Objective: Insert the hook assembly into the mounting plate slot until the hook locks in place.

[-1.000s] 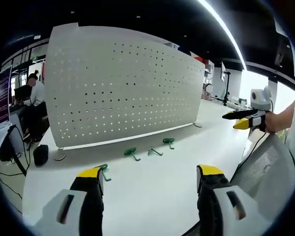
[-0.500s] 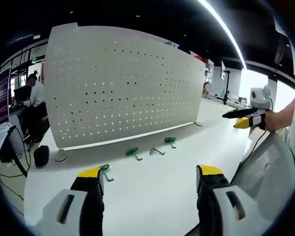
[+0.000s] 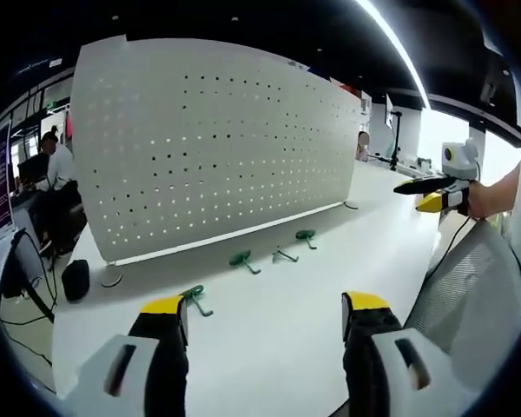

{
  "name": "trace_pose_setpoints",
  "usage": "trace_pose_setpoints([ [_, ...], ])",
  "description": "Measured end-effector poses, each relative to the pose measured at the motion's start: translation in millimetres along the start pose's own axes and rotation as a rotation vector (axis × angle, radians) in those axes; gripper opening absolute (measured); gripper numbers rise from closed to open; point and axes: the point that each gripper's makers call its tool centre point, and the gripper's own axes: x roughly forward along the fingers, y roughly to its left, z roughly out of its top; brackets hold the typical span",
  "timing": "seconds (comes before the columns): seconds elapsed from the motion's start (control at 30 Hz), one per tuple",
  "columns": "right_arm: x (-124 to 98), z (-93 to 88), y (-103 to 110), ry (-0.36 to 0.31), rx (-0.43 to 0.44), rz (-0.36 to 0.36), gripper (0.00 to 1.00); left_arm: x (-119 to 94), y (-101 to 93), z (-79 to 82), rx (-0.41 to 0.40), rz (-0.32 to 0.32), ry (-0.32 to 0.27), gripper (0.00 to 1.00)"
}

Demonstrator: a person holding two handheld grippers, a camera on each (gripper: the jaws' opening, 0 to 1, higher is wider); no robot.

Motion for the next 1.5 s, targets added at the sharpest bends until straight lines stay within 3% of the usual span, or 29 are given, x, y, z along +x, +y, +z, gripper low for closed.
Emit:
trace_pose_setpoints([
  [0.53,-0.1,1.3,1.5,-0.007,-0.003,0.001,0.64,10.0,9.0,-6.1,0.093,-0.098,0.096,0.74],
  [0.7,0.2,0.7,1.4,-0.002,-0.007,0.001,0.64,14.6,17.1,-9.6,0.161,-0.110,0.133,0.73],
  [1.2,1.4,1.1,1.3,0.005,-0.003,0.008,0.63,27.8,49.3,-12.0,0.258,-0.116,0.209,0.70],
  [1.37,1.5,1.3,0.0,0.008,0.000,0.010,0.63,32.1,55.8,-17.2,0.327,-0.138,0.256,0.68],
  [1.5,1.4,-0.9,-1.5,0.010,-0.001,0.010,0.63,35.8,58.7,-18.7,0.331,-0.158,0.271,0.67],
])
